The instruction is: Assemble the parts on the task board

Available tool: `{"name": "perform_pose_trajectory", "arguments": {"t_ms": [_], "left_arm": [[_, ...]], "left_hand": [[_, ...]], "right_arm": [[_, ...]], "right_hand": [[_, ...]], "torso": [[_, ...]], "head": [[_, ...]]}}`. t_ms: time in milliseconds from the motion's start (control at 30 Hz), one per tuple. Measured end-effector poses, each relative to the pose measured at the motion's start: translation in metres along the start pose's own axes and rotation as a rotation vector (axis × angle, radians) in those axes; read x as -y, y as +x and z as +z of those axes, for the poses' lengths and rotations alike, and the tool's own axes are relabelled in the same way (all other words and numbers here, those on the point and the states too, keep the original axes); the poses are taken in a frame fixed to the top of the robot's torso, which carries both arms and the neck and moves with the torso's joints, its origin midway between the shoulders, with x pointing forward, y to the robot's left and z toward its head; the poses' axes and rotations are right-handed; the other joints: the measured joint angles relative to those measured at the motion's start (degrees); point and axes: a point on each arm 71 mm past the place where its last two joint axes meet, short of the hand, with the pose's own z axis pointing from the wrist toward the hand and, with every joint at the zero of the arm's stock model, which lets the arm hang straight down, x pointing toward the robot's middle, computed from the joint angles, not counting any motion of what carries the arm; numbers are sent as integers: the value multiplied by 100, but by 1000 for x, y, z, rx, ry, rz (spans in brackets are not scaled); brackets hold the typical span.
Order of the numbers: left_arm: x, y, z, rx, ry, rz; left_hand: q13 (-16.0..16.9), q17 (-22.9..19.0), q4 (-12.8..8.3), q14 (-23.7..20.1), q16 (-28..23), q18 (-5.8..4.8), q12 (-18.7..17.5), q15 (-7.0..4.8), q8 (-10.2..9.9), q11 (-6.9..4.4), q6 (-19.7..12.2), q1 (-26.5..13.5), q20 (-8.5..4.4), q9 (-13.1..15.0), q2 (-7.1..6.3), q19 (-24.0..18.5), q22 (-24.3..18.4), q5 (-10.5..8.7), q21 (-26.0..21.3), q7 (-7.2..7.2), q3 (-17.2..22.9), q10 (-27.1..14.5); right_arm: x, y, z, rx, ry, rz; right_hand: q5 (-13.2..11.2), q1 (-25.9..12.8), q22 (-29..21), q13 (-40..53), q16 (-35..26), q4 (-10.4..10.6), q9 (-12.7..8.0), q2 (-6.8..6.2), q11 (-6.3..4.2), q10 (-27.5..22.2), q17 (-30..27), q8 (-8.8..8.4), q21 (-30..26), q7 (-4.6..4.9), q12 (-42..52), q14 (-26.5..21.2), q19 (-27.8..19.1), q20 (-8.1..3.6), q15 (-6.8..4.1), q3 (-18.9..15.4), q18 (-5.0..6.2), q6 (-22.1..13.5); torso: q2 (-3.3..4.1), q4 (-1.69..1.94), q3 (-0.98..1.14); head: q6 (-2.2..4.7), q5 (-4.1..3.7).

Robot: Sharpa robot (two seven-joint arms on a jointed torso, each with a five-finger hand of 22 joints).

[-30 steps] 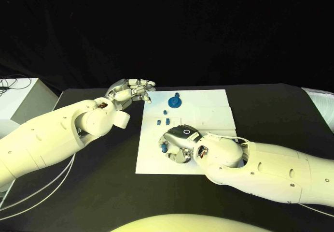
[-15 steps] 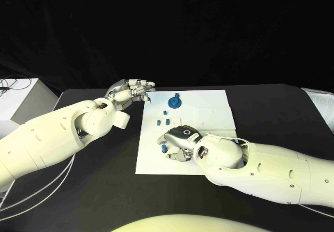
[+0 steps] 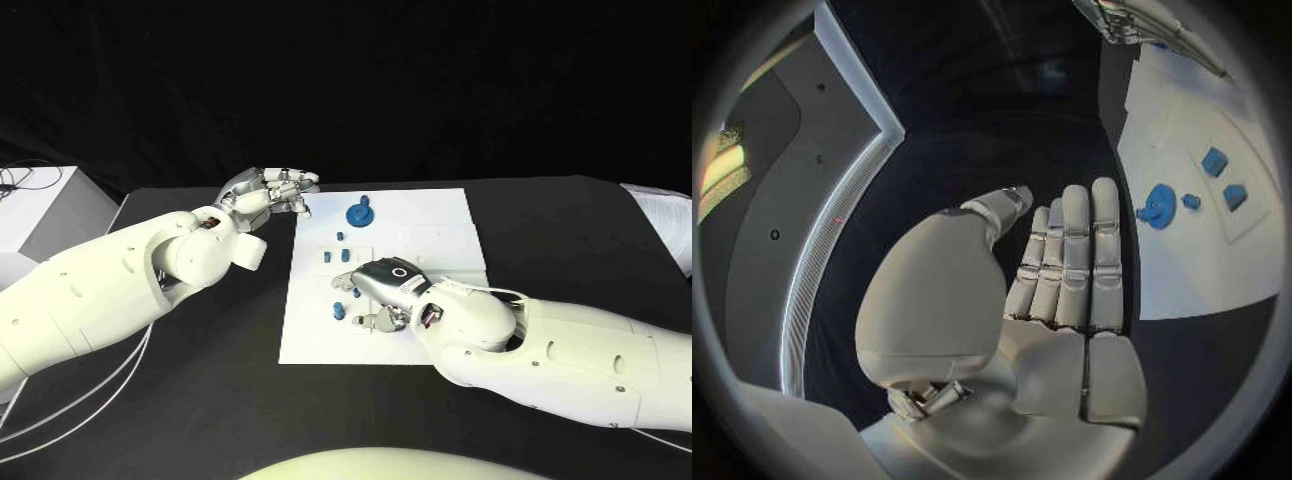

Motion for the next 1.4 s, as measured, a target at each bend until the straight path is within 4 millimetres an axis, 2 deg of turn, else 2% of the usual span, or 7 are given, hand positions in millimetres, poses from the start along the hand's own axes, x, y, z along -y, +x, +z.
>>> {"name": "perform_pose_trajectory", "arguments": {"t_ms": [300,500,633,767,867,1067,1400], "left_arm": [[0,-1,-1,3,-1,1],[-1,-1,0,2,-2,0],[-1,-1,1,3,-3,-1],[-2,-1,1,3,-4,-1],[-2,-1,1,3,-5,-1],[-2,-2,1,4,-6,0],[0,2,-1,-8,-3,-1]], "left_hand": [[0,0,0,0,0,1,0,0,0,0,0,0,0,0,0,0,0,0,0,0,0,0],[0,0,0,0,0,1,0,0,0,0,0,0,0,0,0,0,0,0,0,0,0,0],[0,0,0,0,0,1,0,0,0,0,0,0,0,0,0,0,0,0,0,0,0,0],[1,0,0,0,0,0,0,0,0,0,0,0,0,0,0,0,0,0,0,0,0,0],[1,-9,0,0,0,0,0,0,0,0,0,0,0,-9,0,0,-12,0,-39,0,0,0],[1,-9,17,0,0,1,0,0,0,0,0,23,1,-9,23,42,-12,0,-39,0,-17,0],[1,-9,16,0,0,0,0,0,0,0,0,23,1,-9,23,42,-12,0,-39,0,-16,0]], "right_arm": [[35,-43,-29,87,51,139],[53,-66,-51,95,70,340],[72,-76,-66,106,124,439],[96,-88,-83,126,212,470],[114,-94,-97,128,307,468],[133,-93,-118,60,488,470],[140,-73,-135,-159,704,506]], "right_hand": [[126,-178,-10,12,-23,-19,58,102,-51,589,-27,202,4,16,275,0,0,0,0,-48,0,638],[472,-210,55,22,1,-33,58,134,-104,1081,38,424,93,-13,409,0,43,-43,-44,167,0,1034],[521,-310,119,63,1,-24,73,55,-172,1433,36,566,227,-69,504,0,75,-75,-106,334,0,1251],[521,-839,285,418,134,-14,186,54,-270,2147,252,793,538,-252,963,0,60,-257,-314,391,0,1510],[410,-1283,363,1519,77,-20,436,30,-570,2495,152,1071,696,-444,2002,-10,61,-412,-464,282,0,1539],[792,-1946,366,5780,325,0,1292,240,-728,2701,573,1715,1094,-589,5754,-1,62,-460,-558,-262,-1,1402],[1028,-2388,366,7111,933,10,1782,426,-806,3317,911,1933,1533,-651,7241,11,62,-496,-586,-620,-94,1442]], "torso": [[-7,-13,5],[-11,-15,16],[-10,-10,20],[-10,-10,22],[-8,-12,21],[-4,-12,17],[-16,-17,-4]], "head": [[86,-121],[144,-220],[173,-277],[187,-325],[191,-367],[190,-439],[175,-562]]}}
